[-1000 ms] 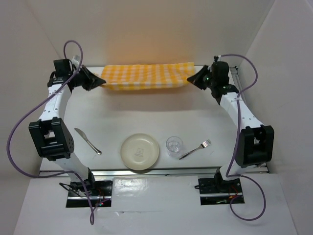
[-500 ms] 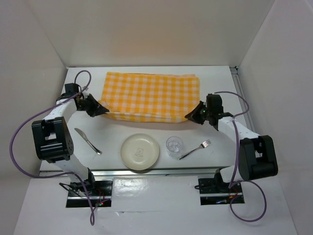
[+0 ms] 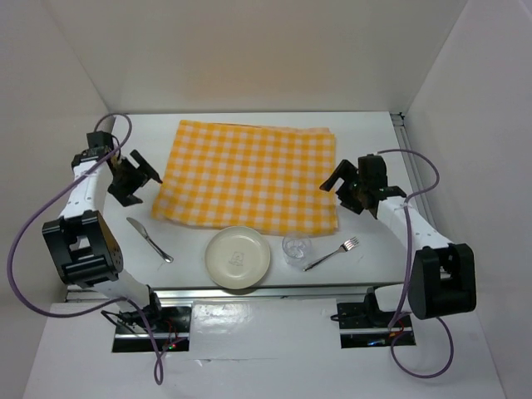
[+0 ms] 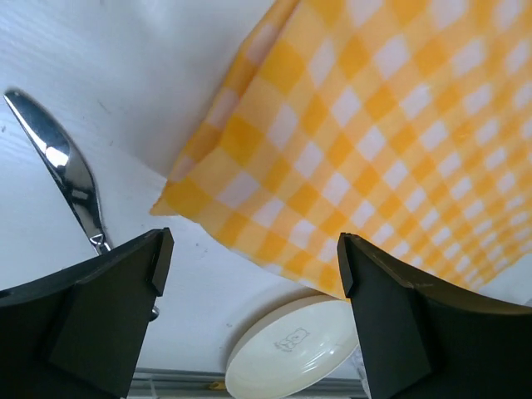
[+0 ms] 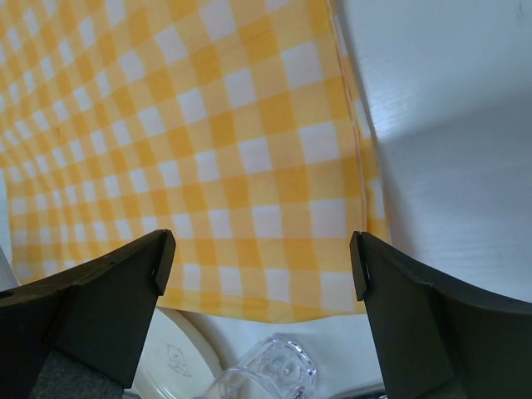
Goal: Set the dinner table for one person
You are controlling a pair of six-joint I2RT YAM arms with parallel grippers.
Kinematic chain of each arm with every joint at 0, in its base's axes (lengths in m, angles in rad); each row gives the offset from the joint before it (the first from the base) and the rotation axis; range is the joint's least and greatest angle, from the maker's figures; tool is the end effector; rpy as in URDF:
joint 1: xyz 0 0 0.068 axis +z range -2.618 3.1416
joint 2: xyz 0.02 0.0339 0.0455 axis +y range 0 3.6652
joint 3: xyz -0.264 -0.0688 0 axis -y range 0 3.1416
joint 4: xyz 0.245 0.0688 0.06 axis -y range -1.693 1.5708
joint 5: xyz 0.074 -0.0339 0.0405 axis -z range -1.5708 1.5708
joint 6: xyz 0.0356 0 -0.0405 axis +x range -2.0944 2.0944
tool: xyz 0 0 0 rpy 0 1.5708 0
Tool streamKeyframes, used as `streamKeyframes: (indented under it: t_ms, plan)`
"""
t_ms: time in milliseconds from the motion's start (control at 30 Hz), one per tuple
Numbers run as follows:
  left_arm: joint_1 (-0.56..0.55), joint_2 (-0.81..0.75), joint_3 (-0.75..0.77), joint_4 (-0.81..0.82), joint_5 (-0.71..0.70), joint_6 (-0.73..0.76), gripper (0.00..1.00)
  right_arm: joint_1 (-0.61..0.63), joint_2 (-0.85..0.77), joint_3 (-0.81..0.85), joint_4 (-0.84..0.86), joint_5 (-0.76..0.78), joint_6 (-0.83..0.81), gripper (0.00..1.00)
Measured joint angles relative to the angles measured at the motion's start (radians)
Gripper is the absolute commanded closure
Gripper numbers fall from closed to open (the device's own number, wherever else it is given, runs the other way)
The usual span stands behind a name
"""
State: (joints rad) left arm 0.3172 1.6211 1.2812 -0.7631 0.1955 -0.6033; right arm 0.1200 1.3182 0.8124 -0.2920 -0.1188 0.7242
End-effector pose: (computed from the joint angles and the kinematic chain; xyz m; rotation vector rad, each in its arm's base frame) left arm 0.3189 0.0974 0.2548 -1.1364 2.4335 -0.3518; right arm 0.2713 0.0370 0.2246 0.6666 2.3368 0.5368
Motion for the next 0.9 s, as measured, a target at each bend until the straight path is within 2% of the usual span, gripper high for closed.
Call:
streamKeyframes:
  t_ms: [100, 133, 167, 200, 233, 267, 300, 367, 400, 433, 500, 567, 600, 667, 733, 833, 900]
  plan:
    - [-0.001, -0.064, 0.056, -0.005, 0.013, 0.007, 0.03, 0.000, -0.016, 0.039, -0.014, 0.011, -0.013, 0.02]
    - [-0.001, -0.088, 0.066, 0.005, 0.021, 0.013, 0.11, 0.000, -0.021, 0.048, -0.016, 0.015, -0.018, 0.12]
    - [-0.003, -0.103, 0.068, 0.018, 0.031, 0.021, 0.27, 0.000, -0.023, 0.060, -0.021, 0.018, -0.025, 0.20]
    - [-0.006, -0.113, 0.070, 0.030, 0.044, 0.029, 0.67, -0.001, -0.014, 0.082, -0.031, 0.021, -0.032, 0.31]
    - [-0.008, -0.113, 0.072, 0.038, 0.051, 0.035, 0.89, -0.003, -0.001, 0.104, -0.032, 0.022, -0.040, 0.31]
    - [-0.016, -0.102, 0.076, 0.040, 0.053, 0.045, 1.00, -0.004, 0.024, 0.133, -0.038, 0.024, -0.046, 0.46]
    - [-0.029, -0.080, 0.087, 0.040, 0.052, 0.058, 1.00, -0.006, 0.061, 0.169, -0.039, 0.023, -0.060, 0.50]
    - [-0.058, -0.003, 0.121, 0.043, 0.050, 0.058, 1.00, -0.010, 0.147, 0.233, -0.038, 0.024, -0.079, 0.50]
    - [-0.072, 0.048, 0.142, 0.048, 0.043, 0.059, 1.00, -0.014, 0.193, 0.259, -0.038, 0.021, -0.090, 0.35]
    - [-0.084, 0.098, 0.156, 0.058, 0.040, 0.059, 1.00, -0.018, 0.241, 0.277, -0.037, 0.018, -0.095, 0.28]
    - [-0.106, 0.196, 0.166, 0.074, 0.024, 0.063, 1.00, -0.024, 0.319, 0.287, -0.039, 0.010, -0.117, 0.19]
    - [-0.118, 0.266, 0.155, 0.074, 0.005, 0.071, 1.00, -0.029, 0.377, 0.287, -0.053, 0.003, -0.132, 0.19]
    - [-0.122, 0.285, 0.143, 0.071, -0.002, 0.073, 1.00, -0.030, 0.402, 0.287, -0.057, -0.003, -0.137, 0.20]
    - [-0.129, 0.298, 0.111, 0.072, -0.019, 0.074, 1.00, -0.032, 0.442, 0.287, -0.061, -0.014, -0.146, 0.31]
    - [-0.136, 0.296, 0.086, 0.071, -0.034, 0.071, 1.00, -0.033, 0.469, 0.287, -0.060, -0.020, -0.151, 0.32]
    - [-0.141, 0.293, 0.033, 0.095, -0.046, 0.053, 1.00, -0.035, 0.495, 0.291, -0.053, -0.028, -0.155, 0.39]
    - [-0.142, 0.288, -0.011, 0.105, -0.052, 0.042, 1.00, -0.040, 0.510, 0.301, -0.048, -0.028, -0.157, 0.50]
